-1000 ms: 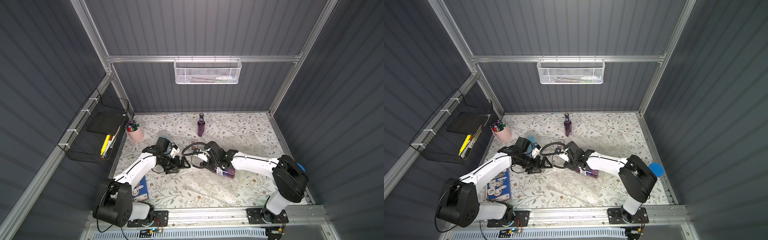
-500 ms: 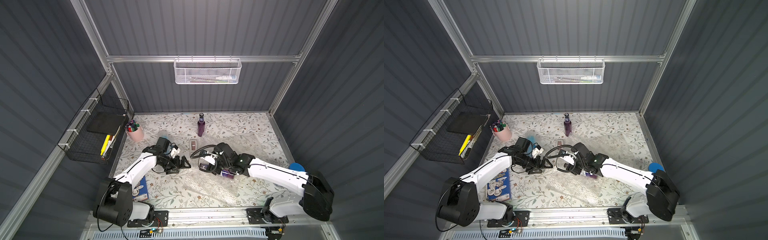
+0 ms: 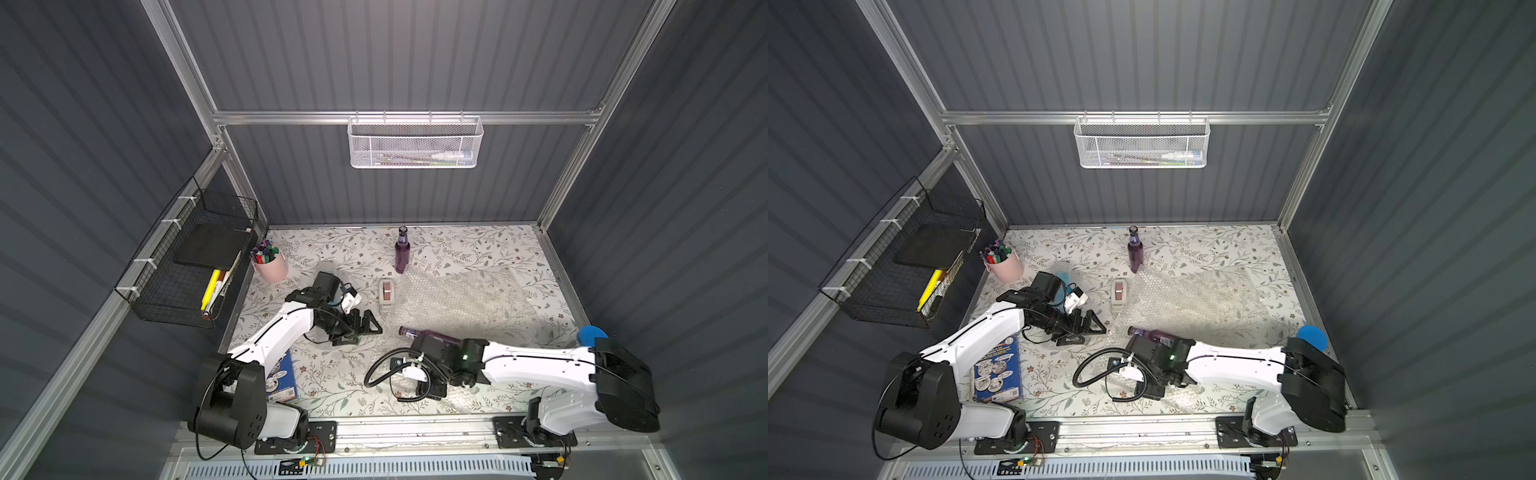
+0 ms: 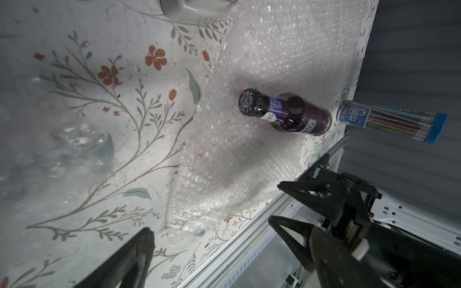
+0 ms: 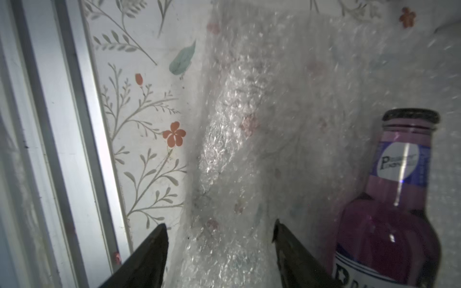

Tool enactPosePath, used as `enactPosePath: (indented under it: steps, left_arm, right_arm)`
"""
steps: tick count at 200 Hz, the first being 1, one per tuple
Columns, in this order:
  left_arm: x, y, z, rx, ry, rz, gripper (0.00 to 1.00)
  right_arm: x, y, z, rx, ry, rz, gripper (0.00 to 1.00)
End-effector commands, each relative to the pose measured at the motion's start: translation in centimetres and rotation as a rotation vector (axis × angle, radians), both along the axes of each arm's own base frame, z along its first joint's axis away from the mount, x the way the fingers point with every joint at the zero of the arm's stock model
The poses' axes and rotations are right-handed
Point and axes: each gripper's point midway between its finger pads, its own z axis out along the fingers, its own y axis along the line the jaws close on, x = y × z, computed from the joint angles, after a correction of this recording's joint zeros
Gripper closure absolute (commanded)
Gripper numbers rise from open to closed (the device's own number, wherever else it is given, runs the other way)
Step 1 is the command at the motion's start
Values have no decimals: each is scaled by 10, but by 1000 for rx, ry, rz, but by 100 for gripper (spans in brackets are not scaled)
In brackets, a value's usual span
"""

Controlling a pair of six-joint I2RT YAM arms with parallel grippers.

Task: Wrap wine bottles in bubble wrap
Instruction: Wrap the wine bottle in bubble wrap.

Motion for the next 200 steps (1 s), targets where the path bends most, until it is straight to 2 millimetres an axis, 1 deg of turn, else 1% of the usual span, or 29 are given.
enactPosePath:
  steps: [1, 12, 31, 46, 69, 93, 102, 109, 116, 123, 143, 152, 169, 177, 190, 200]
  left_arm:
    - [0, -2, 3, -7, 3, -26, 1]
    - [-1, -2, 2, -3, 6, -30, 1]
    - [-1, -1, 4, -1, 0, -24, 1]
    - [-1, -1, 4, 2, 2, -23, 1]
    - [-1, 0, 2, 4, 7, -25, 0]
    - [0, -1, 2, 5, 9, -27, 1]
    - [0, 0, 1, 9, 9, -27, 0]
    - [0, 0, 1, 10, 11, -27, 1]
    - [0, 0, 1, 10, 10, -28, 0]
    - [1, -1, 2, 9, 9, -27, 0]
    - [1, -1, 2, 4, 12, -26, 0]
    - [2, -2, 3, 2, 10, -26, 1]
    - [5, -2, 8, 5, -4, -21, 1]
    - [10, -3, 12, 0, -28, -14, 0]
    - [12, -5, 20, -12, -46, -16, 1]
    - [14, -5, 25, -11, -60, -16, 0]
  right_arm:
    - [-7, -23, -19, -168, -24, 49, 33]
    - [-6, -25, -22, -181, -35, 46, 35]
    - [-6, -22, -26, -165, -34, 50, 37]
    - [-10, -25, -36, -196, -10, 66, 39]
    - [-8, -31, -46, -252, -18, 68, 53]
    - [-9, -34, -52, -266, -12, 76, 59]
    - [-9, -37, -54, -282, -15, 75, 66]
    - [-7, -39, -54, -293, -23, 66, 74]
    - [-4, -39, -51, -293, -36, 58, 83]
    - [-2, -38, -48, -283, -44, 54, 89]
    - [5, -32, -33, -222, -63, 25, 98]
    - [11, -30, -24, -190, -73, 2, 100]
    - [23, -27, -2, -115, -95, -49, 100]
    - [30, -27, 8, -81, -107, -77, 100]
    - [40, -30, 26, -24, -130, -114, 100]
    - [47, -34, 36, 6, -140, -132, 100]
